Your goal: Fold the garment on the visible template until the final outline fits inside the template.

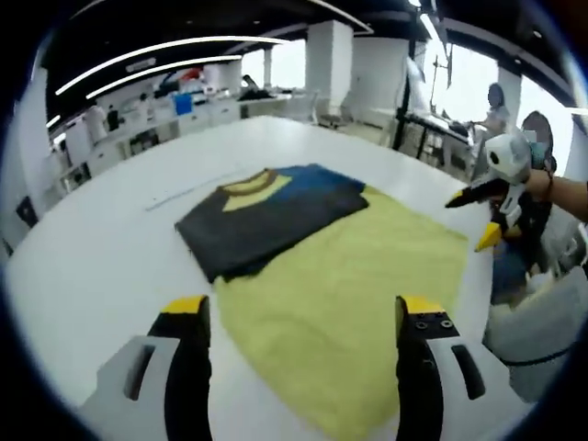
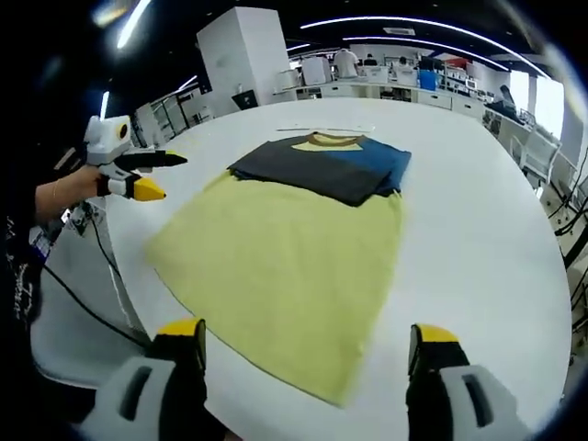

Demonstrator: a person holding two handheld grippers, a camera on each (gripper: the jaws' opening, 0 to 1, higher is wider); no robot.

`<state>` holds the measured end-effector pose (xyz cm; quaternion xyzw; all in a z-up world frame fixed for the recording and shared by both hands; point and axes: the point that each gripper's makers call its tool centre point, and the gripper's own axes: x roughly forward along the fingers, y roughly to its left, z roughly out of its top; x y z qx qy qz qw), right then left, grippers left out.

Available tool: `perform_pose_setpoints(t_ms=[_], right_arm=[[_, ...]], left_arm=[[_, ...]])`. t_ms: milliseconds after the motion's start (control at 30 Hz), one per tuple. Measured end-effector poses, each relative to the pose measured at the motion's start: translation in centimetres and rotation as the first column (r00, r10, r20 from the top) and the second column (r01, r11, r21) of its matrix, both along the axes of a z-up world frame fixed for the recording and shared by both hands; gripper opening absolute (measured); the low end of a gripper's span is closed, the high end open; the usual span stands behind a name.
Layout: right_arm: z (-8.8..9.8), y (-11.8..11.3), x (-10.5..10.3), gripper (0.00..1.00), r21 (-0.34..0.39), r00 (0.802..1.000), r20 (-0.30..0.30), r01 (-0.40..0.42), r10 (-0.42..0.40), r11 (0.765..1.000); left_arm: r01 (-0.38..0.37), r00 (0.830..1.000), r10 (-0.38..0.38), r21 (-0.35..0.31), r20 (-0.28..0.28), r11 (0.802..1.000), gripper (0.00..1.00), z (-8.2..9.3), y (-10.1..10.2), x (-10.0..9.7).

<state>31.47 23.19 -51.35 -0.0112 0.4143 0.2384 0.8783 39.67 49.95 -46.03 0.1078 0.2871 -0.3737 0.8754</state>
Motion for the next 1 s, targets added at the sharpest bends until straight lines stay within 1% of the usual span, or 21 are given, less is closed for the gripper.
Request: perform_pose_setpoints(t_ms=[33, 100, 133, 167, 233, 267, 367, 400, 433, 467, 533, 667, 767, 833, 900, 1000], right_arm=[[-0.1, 0.0, -0.1, 0.87, 0.002, 1.0, -0.004, 0.0, 0.0, 1.0], [-0.1, 0.1, -0.2, 0.83, 0.006, 1.0, -0.012, 0.0, 0.0, 1.0], [-0.2, 0.2, -0.2, 0.82, 0.006, 1.0, -0.013, 0.003, -0.003, 1.0], [-0.3, 0.1, -0.2, 0.82, 0.003, 1.0, -0.015, 0.009, -0.009, 1.0], [-0.4, 0.2, -0.3, 0.79, -0.001, 1.0, -0.017, 0.008, -0.008, 1.0], [-0.5, 0.2, -0.4, 0.76, -0.004, 1.0, -0.022, 0.007, -0.007, 1.0], [-0.9, 0.2, -0.7, 0.72, -0.022, 0.999, -0.039, 0.009, -0.009, 1.0], [-1.3, -0.2, -0.5, 0.71, -0.031, 0.999, -0.037, 0.011, -0.012, 0.999], [-1.4, -0.3, -0.4, 0.68, -0.036, 0.999, -0.035, 0.018, -0.019, 0.999], [-1.4, -0.4, -0.5, 0.65, -0.042, 0.999, -0.034, 0.026, -0.027, 0.999], [-1.5, -0.6, -0.5, 0.58, -0.047, 0.999, -0.037, 0.037, -0.038, 0.998], [-1.9, -1.2, -0.5, 0.53, -0.063, 0.998, -0.038, 0.053, -0.056, 0.997], [-1.5, -1.1, -0.6, 0.48, -0.042, 0.996, -0.031, 0.084, -0.086, 0.996], [-1.4, -1.2, -0.6, 0.44, -0.043, 0.995, -0.028, 0.092, -0.094, 0.995], [-1.6, -1.3, -0.7, 0.41, -0.049, 0.994, -0.031, 0.099, -0.101, 0.994], [-2.0, -1.6, -0.8, 0.4, -0.068, 0.994, -0.035, 0.099, -0.102, 0.993]], left_arm=[[-0.012, 1.0, 0.012, -0.004, -0.006, 1.0, 0.75, -0.2, 0.6, -0.2], [-0.006, 1.0, 0.006, 0.001, -0.021, 1.0, 0.74, -0.5, 0.8, -1.3], [-0.005, 1.0, 0.005, 0.004, -0.023, 1.0, 0.73, -0.6, 0.9, -1.4], [-0.005, 1.0, 0.005, 0.009, -0.029, 1.0, 0.72, -1.1, 1.4, -1.6], [-0.007, 0.999, 0.007, 0.003, -0.039, 1.0, 0.69, -1.0, 1.5, -2.5], [-0.007, 0.999, 0.007, -0.005, -0.047, 1.0, 0.65, -1.0, 1.5, -2.8], [-0.014, 0.996, 0.012, -0.023, -0.087, 1.0, 0.58, -1.4, 1.9, -3.7], [-0.019, 0.995, 0.016, -0.026, -0.1, 0.999, 0.56, -1.7, 2.0, -4.1], [-0.016, 0.994, 0.013, -0.03, -0.11, 0.999, 0.54, -1.8, 2.1, -4.5], [-0.024, 0.991, 0.02, -0.031, -0.132, 0.999, 0.5, -2.1, 2.2, -5.1], [-0.039, 0.985, 0.035, -0.017, -0.169, 0.999, 0.45, -2.9, 2.6, -6.0], [-0.057, 0.981, 0.055, -0.006, -0.188, 0.998, 0.42, -3.9, 3.1, -6.8], [-0.07, 0.979, 0.072, 0.021, -0.191, 0.997, 0.39, -4.4, 3.5, -7.4], [-0.08, 0.977, 0.083, 0.024, -0.194, 0.997, 0.38, -4.7, 3.6, -7.6], [-0.115, 0.97, 0.116, 0.017, -0.213, 0.993, 0.33, -5.2, 3.8, -7.8], [-0.144, 0.962, 0.145, 0.02, -0.232, 0.989, 0.27, -5.6, 4.0, -8.2]])
